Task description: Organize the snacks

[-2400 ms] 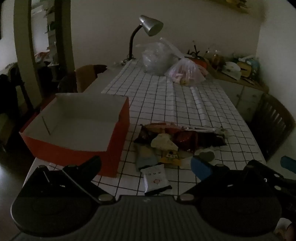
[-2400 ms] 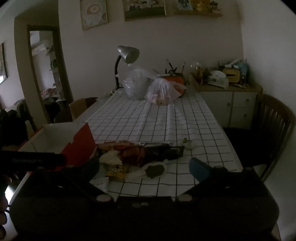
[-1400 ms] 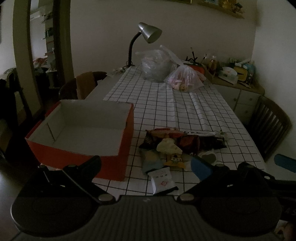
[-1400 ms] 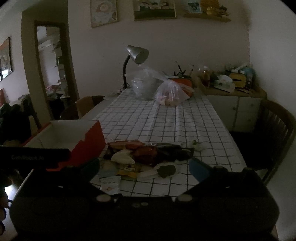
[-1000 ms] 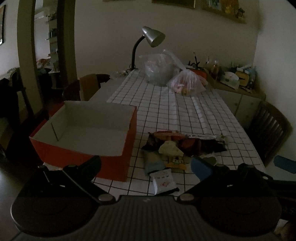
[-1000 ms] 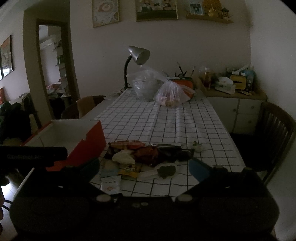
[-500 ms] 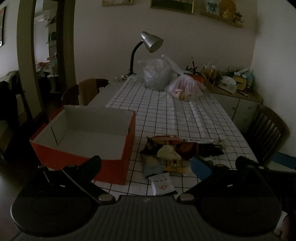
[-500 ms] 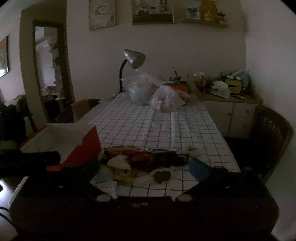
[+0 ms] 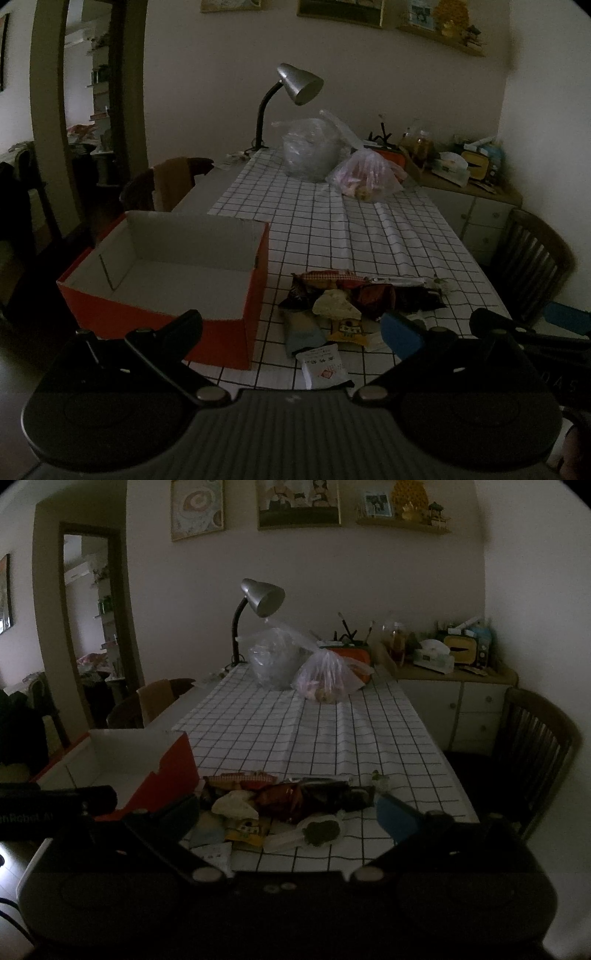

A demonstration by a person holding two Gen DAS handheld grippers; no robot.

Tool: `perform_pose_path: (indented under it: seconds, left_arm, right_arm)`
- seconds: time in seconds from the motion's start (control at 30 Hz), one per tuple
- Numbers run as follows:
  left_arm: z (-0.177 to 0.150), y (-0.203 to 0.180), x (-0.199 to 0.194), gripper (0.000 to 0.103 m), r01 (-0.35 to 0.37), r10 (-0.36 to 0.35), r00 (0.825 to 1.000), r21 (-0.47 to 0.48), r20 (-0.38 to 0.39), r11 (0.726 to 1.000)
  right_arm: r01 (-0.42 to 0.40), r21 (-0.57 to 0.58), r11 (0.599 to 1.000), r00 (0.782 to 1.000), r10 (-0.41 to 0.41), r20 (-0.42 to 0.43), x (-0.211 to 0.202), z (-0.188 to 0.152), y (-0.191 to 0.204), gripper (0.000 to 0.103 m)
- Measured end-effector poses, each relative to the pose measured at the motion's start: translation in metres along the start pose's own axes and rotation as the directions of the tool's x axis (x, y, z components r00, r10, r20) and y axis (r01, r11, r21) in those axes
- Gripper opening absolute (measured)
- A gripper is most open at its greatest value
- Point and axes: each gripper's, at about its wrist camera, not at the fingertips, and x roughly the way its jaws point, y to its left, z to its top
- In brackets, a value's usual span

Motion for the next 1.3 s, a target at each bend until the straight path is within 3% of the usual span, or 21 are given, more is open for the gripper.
perform_pose_path:
  seconds: [0.47,0.77,1.1,1.3]
  left_arm:
    - [0.004,0.017,0.014,0.103,0.055,-0.055,0.998,0.023,-0.005,0.998]
    - [-0.001,0.014,0.033,0.103,0.087,-0.085,0.994,0.027,-0.064,0.996]
    - [-0.014,-0.014,0.073,0.103,0.023,-0.018,0.984,0.026,-0.178,0.999]
    - [-0.022,-0.024,0.1,0.103,-0.024,0.018,0.966,-0.022,-0.258,0.999]
  right_arm:
    - [0.047,0.016,0.999,0.999,-0.047,0.007,0.005,0.002,0.017,0.102]
    - [0.058,0.011,0.998,0.998,-0.058,-0.022,0.01,-0.003,0.014,0.102]
    - [-0.011,0.02,1.0,0.991,0.013,-0.133,0.05,-0.015,-0.024,0.1]
    - [-0.071,0.0,0.998,0.977,0.069,-0.204,0.084,-0.017,-0.052,0.098]
